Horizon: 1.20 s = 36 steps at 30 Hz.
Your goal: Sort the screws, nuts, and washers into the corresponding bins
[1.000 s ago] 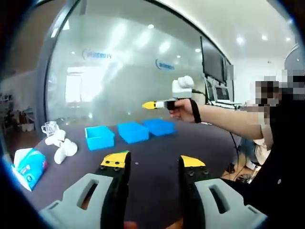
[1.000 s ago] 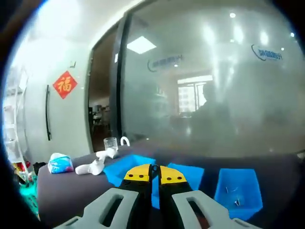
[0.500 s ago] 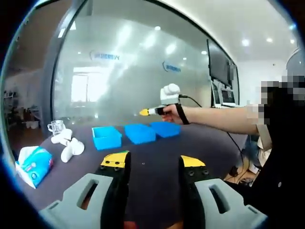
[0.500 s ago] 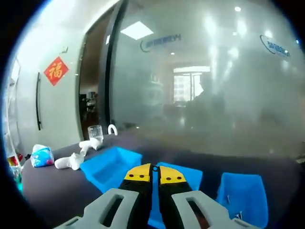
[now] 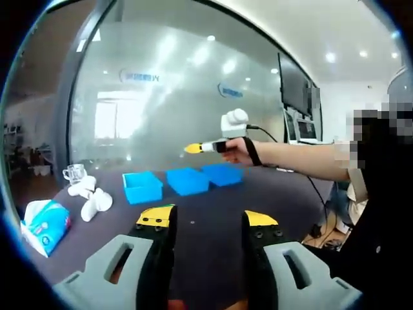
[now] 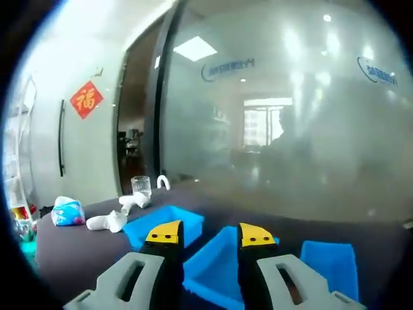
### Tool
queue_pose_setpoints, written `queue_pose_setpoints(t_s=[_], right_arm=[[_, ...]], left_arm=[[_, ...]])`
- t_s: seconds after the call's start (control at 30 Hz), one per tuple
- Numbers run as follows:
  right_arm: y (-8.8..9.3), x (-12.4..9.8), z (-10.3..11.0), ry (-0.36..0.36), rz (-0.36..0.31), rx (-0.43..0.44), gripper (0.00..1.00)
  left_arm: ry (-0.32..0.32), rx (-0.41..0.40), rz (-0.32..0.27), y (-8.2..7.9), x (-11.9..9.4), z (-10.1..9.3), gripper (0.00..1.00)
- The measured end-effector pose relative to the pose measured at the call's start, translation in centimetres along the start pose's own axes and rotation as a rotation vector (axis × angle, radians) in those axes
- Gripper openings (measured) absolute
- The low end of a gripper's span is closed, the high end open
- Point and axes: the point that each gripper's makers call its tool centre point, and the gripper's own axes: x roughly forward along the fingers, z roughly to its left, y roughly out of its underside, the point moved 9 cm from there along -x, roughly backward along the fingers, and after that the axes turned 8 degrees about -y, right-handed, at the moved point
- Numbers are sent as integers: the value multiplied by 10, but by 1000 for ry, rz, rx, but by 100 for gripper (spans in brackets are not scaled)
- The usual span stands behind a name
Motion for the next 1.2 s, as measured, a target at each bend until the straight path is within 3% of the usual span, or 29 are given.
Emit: queue_pose_setpoints(t_s=[0.43,0.67,0.9,0.97,1.2], right_arm=[[10,-83,36,-139,-19,-18,29],[31,-124,55,-227,35,-94,31],[48,-160,56,-261,62,-68,31],[54,-170,55,-296,84,-112,31],[65,-196,47,-350,159,-129,31]], left_arm=[[88,-9,5,1,4,-10,39],[142,-3,18,1,5,-19,39],[195,18,43,5,6,-29,39],[208,19,50,6,6,-31,39],[254,18,73,8,6,-38,39]])
